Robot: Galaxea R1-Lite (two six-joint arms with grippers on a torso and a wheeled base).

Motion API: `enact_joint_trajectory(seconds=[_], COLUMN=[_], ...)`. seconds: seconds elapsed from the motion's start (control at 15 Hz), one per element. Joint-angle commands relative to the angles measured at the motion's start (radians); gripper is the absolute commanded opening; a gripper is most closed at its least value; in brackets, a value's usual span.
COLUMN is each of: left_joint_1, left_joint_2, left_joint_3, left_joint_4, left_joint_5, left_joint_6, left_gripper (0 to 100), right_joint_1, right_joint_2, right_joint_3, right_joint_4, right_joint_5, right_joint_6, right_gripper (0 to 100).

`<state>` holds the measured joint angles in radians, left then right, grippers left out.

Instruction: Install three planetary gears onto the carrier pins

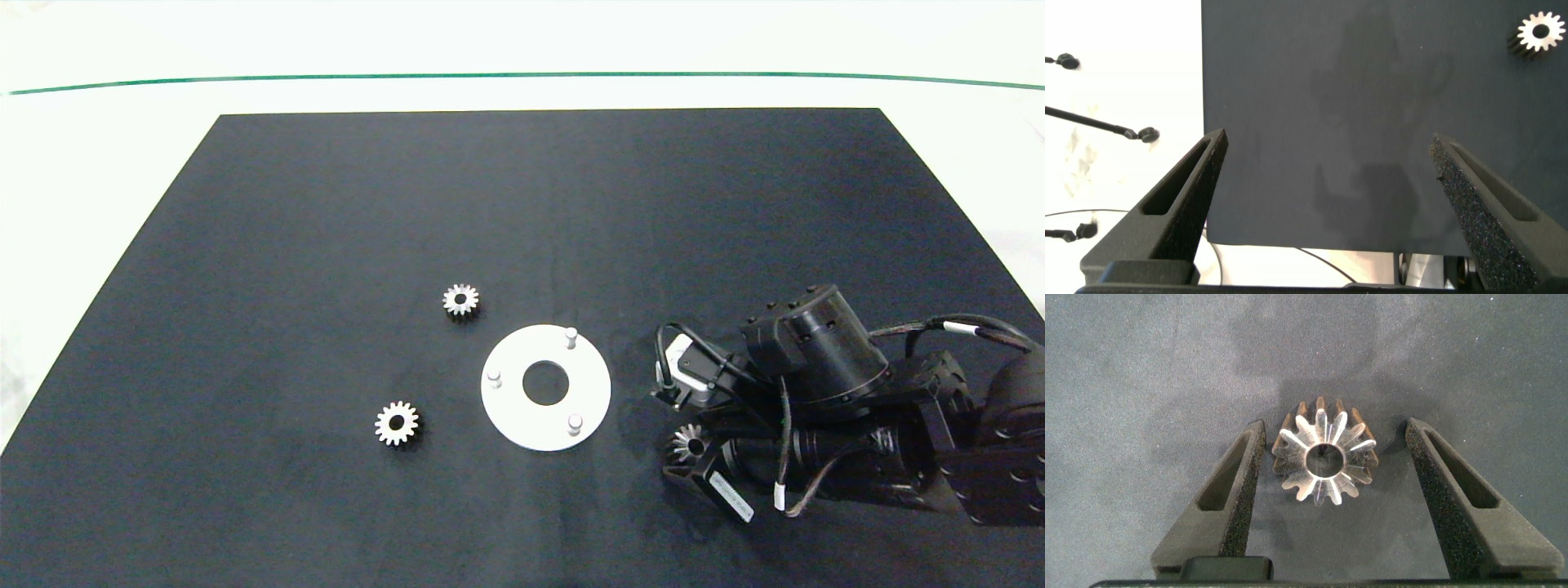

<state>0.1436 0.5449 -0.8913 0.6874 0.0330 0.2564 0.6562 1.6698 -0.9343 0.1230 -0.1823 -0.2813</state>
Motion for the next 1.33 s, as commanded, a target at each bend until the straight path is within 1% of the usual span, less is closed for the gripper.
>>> enact_joint_trajectory(seconds=[0.07, 0.2, 0.27, 0.4, 1.13, 1.33], left_joint_1=[-0.001, -0.001, -0.001, -0.001, -0.001, -0.001], left_joint_2=[0.000, 0.000, 0.000, 0.000, -0.008, -0.008], left_joint_3=[0.000, 0.002, 0.002, 0.003, 0.018, 0.018], left_joint_4=[0.004, 0.004, 0.004, 0.004, 0.004, 0.004], left_joint_5=[0.001, 0.001, 0.001, 0.001, 0.001, 0.001], left_joint_6=[0.001, 0.001, 0.001, 0.001, 0.001, 0.001], left_gripper=[100, 100, 100, 100, 100, 100], right_joint_1=[0.002, 0.005, 0.005, 0.007, 0.010, 0.022], right_joint_2=[0.001, 0.001, 0.001, 0.001, -0.039, -0.033], right_joint_3=[0.002, 0.000, 0.000, 0.000, -0.001, 0.006], right_joint_4=[0.001, 0.001, 0.000, 0.001, 0.004, 0.004], right_joint_5=[-0.002, -0.006, -0.016, -0.023, -0.023, -0.022], right_joint_6=[-0.001, -0.001, -0.001, 0.001, -0.001, 0.002], right_gripper=[58, 54, 52, 48, 25, 19])
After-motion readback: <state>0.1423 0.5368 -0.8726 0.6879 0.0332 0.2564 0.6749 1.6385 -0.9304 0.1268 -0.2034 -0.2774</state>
